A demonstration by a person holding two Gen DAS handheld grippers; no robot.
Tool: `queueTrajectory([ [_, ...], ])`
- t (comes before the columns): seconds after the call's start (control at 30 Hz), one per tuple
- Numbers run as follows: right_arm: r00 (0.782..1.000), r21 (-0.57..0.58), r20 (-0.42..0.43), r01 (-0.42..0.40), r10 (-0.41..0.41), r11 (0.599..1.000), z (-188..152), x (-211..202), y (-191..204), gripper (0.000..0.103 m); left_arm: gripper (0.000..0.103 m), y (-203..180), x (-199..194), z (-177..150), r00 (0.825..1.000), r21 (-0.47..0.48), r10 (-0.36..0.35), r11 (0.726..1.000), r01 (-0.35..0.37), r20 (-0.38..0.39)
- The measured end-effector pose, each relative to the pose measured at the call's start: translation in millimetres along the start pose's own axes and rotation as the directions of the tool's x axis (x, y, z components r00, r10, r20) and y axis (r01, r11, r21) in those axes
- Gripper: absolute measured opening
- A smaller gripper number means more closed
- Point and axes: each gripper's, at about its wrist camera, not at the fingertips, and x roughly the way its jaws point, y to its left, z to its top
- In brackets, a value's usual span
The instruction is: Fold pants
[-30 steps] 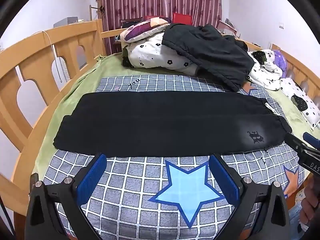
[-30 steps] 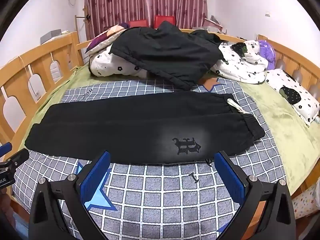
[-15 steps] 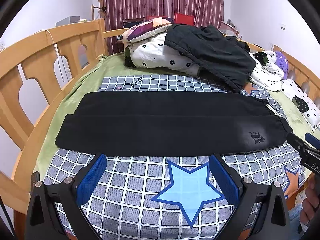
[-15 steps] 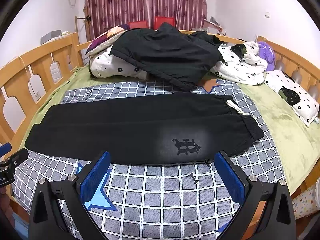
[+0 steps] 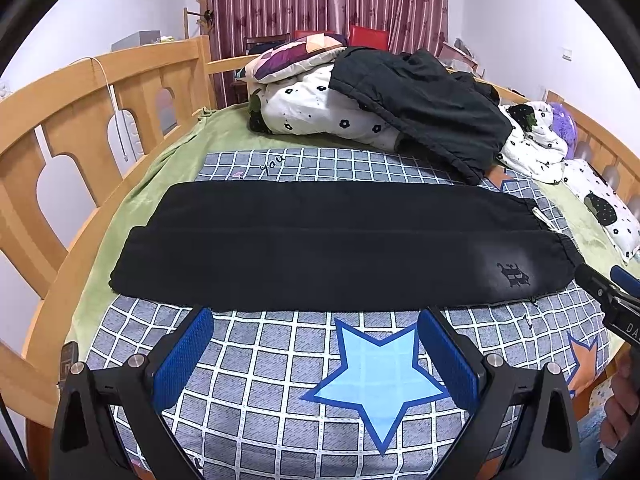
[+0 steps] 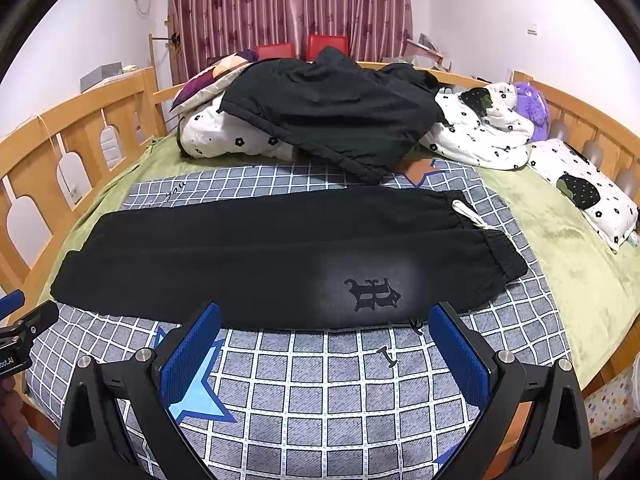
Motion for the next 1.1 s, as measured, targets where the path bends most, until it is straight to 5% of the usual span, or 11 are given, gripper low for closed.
queueTrajectory([
  [1.1, 1.0, -0.005, 0.0, 0.007, -0.007, 1.0, 0.0, -0.9, 0.5, 0.102, 0.102, -3.9, -0.4, -3.8, 1.0, -0.007, -0.017, 1.0, 0.017, 0.001],
])
